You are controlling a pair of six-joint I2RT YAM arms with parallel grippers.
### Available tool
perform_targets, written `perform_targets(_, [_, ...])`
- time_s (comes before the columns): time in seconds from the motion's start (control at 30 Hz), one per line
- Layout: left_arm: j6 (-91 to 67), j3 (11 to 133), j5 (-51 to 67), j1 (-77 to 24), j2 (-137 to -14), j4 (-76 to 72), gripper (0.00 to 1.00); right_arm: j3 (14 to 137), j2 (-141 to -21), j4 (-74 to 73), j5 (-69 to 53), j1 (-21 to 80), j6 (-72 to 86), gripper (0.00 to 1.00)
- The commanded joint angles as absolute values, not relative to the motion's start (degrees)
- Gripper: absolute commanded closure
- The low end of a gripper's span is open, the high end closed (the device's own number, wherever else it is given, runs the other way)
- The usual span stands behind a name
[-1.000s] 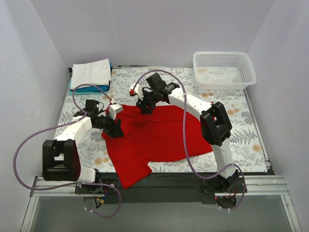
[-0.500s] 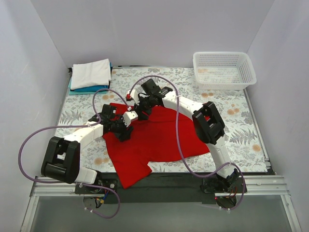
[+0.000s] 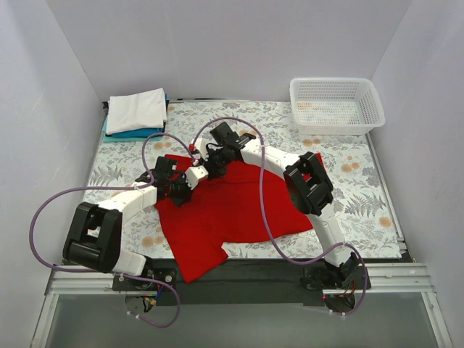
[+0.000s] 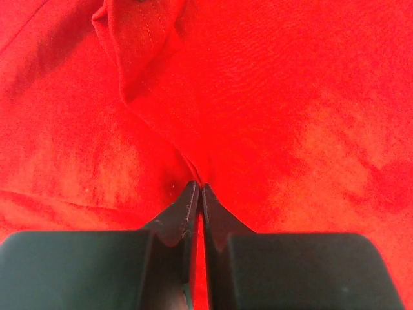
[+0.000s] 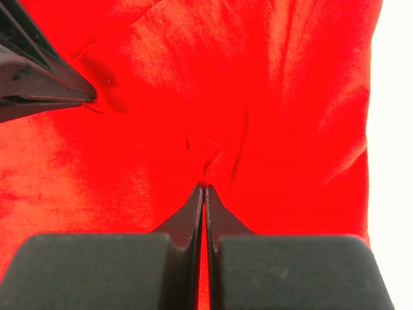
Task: Fold and stack the t-shirts
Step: Fold the tshirt
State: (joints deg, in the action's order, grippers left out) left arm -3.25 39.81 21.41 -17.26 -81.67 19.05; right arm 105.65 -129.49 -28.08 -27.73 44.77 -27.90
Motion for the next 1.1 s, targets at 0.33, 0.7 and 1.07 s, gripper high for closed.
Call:
perform_targets(0.33, [-1.7,46.8,23.9,-17.6,-72.9,31.7,1.00,107.1,-123.7,-26.4,-34.1,43.1,-24.1,0.99])
perform_targets(0.7, [-4.2,53.6,22.0,-19.9,-76.4,43.9,1.00,103.0,-121.5,-26.4,-35.1,42.6,-25.6,0.99])
perform_targets(1.07, [-5.4,51.5,21.1,-20.5,-77.8,44.9,1.00,98.4,-120.7,-26.5,-36.2,42.7,-26.4,0.99])
